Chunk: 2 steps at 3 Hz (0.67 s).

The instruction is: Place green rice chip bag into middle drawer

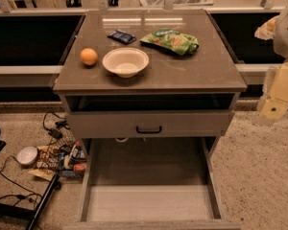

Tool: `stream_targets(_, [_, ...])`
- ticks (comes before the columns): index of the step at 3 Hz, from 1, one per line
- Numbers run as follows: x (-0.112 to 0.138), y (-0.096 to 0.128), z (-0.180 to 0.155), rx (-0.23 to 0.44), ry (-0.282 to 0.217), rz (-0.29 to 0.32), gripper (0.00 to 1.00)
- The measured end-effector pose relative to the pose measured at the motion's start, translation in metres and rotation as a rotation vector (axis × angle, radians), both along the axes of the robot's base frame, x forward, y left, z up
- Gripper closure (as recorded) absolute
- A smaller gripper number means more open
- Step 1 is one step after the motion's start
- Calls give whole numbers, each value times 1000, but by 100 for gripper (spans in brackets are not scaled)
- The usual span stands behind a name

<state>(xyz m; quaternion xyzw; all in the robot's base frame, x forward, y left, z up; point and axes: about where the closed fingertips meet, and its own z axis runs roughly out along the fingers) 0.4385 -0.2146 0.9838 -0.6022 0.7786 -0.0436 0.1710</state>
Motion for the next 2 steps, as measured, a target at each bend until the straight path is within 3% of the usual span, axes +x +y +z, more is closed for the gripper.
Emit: stream_targets(2, [5, -2, -2, 15, -7, -16, 0])
